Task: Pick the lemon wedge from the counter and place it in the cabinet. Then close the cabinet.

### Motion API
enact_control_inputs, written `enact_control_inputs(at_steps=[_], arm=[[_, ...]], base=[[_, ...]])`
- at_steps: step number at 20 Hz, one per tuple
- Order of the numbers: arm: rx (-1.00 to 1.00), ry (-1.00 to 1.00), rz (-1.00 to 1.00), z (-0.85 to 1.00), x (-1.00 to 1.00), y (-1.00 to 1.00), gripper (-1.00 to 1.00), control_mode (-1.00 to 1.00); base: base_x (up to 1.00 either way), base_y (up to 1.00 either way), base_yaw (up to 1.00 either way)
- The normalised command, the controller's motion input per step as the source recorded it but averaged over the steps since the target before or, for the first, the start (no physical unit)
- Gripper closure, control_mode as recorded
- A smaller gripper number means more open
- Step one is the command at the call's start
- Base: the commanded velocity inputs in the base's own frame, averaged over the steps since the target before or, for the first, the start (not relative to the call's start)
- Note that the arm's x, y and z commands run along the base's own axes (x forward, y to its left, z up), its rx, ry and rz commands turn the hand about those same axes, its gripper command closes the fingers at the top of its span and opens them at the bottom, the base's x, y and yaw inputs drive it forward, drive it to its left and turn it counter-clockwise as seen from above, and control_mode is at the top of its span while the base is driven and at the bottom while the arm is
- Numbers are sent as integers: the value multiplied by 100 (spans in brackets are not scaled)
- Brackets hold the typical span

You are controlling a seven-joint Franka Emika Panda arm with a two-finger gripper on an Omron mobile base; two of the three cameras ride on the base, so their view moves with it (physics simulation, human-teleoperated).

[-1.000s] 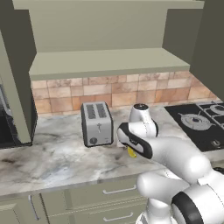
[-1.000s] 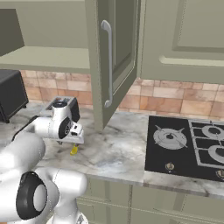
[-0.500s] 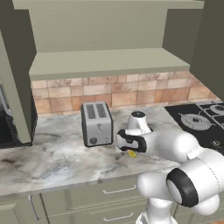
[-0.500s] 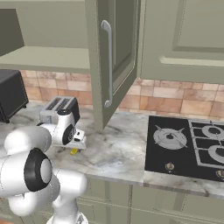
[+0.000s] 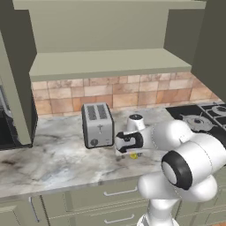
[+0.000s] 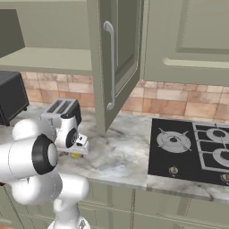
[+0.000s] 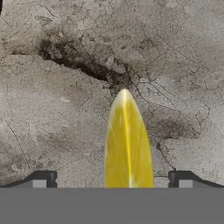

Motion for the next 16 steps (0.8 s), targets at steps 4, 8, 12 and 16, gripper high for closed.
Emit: enact_control_inputs(at_steps=[4,8,12,16], arm=[[-2,1,0,-55,0,0,100,-100],[-2,8,0,-60,0,-5,100,-100],[0,4,0,-52,0,-16,100,-100],[-3,-2,1,-39,-13,-41,100,-100]], base=[[0,0,0],[0,0,0],[0,0,0],[0,0,0]])
